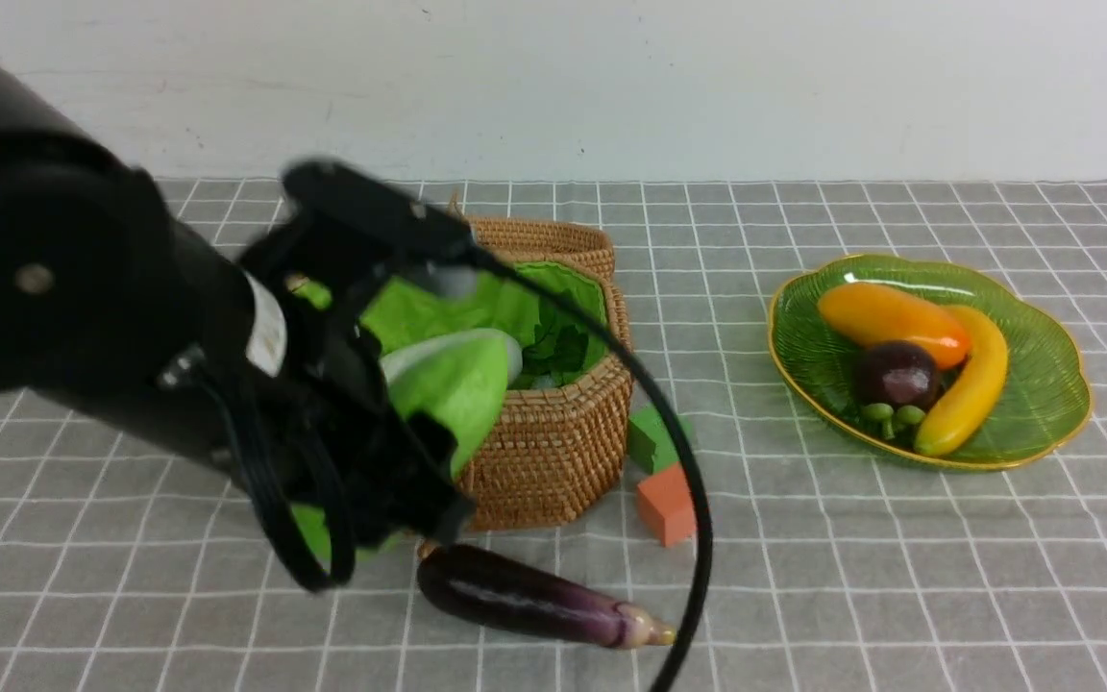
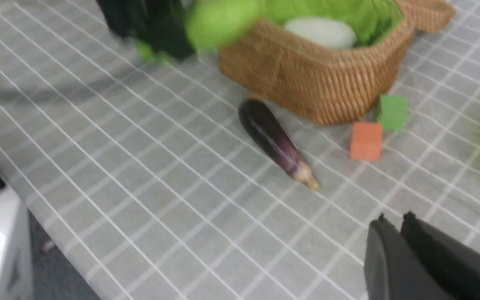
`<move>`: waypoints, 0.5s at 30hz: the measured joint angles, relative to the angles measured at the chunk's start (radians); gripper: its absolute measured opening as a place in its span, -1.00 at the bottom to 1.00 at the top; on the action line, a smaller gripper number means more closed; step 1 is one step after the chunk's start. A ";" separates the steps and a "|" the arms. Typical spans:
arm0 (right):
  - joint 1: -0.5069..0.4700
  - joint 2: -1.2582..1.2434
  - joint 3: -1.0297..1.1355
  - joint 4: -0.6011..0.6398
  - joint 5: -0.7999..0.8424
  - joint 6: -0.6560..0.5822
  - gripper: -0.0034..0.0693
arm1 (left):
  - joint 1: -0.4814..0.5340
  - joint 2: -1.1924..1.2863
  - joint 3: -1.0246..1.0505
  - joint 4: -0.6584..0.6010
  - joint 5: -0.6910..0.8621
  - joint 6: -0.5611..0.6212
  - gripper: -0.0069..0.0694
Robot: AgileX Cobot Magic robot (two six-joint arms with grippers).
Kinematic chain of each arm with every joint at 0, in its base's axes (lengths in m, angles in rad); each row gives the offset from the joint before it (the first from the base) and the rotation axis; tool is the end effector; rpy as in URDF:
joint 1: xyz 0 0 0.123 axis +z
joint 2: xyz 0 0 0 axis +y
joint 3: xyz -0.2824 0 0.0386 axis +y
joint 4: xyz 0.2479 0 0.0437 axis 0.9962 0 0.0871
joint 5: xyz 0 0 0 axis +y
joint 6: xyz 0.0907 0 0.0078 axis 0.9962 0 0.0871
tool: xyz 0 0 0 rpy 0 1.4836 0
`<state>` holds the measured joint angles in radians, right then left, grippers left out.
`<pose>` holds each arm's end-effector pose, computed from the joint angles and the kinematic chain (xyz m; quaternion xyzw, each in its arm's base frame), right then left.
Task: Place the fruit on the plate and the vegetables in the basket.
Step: Take a chayote with your left arm and place it on the basket on the left.
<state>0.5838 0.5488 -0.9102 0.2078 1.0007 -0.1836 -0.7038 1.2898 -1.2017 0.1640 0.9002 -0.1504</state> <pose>0.0517 0.0531 0.3854 -0.3192 0.8076 0.1979 0.4547 0.2103 -0.1632 0.3563 0.2831 0.8981 -0.0653 0.3301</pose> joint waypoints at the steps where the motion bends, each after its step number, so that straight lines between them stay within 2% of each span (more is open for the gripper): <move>1: 0.000 0.000 0.000 -0.006 0.008 0.000 -0.76 | 0.000 -0.005 -0.009 0.031 -0.024 -0.021 0.33; 5: 0.000 0.000 0.000 -0.004 0.010 0.000 -0.74 | 0.000 0.020 -0.016 0.228 -0.233 -0.158 0.33; 6: 0.000 0.000 0.000 -0.001 0.009 0.000 -0.74 | 0.000 0.020 -0.016 0.240 -0.243 -0.165 0.33; 7: 0.000 0.000 0.000 0.008 0.002 0.000 -0.73 | 0.000 0.045 -0.016 0.361 -0.314 -0.233 0.33; 8: 0.000 0.000 0.000 0.011 -0.001 0.000 -0.73 | 0.000 0.057 -0.016 0.419 -0.351 -0.265 0.33; 9: 0.000 0.000 0.000 0.013 -0.007 0.000 -0.73 | 0.000 0.078 -0.016 0.507 -0.379 -0.320 0.33; 10: 0.000 0.000 0.000 0.013 -0.009 0.000 -0.72 | 0.000 0.082 -0.016 0.521 -0.388 -0.330 0.33; 11: 0.000 0.000 0.000 0.013 -0.016 0.000 -0.72 | 0.007 0.115 -0.016 0.621 -0.421 -0.420 0.33; 12: 0.000 0.000 0.000 0.013 -0.018 0.000 -0.72 | 0.016 0.140 -0.016 0.668 -0.436 -0.481 0.33; 13: 0.000 0.000 0.000 0.013 -0.018 0.000 -0.72 | 0.018 0.145 -0.016 0.677 -0.439 -0.492 0.33; 14: 0.000 0.000 0.000 0.013 -0.019 0.000 -0.71 | 0.037 0.193 -0.016 0.725 -0.455 -0.567 0.33; 15: 0.000 0.000 0.000 0.013 -0.019 0.000 -0.70 | 0.048 0.208 -0.016 0.740 -0.458 -0.589 0.33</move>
<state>0.5838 0.5488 -0.9102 0.2210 0.9815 -0.1836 -0.6560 1.4975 -1.2174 0.9042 0.4420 -0.7395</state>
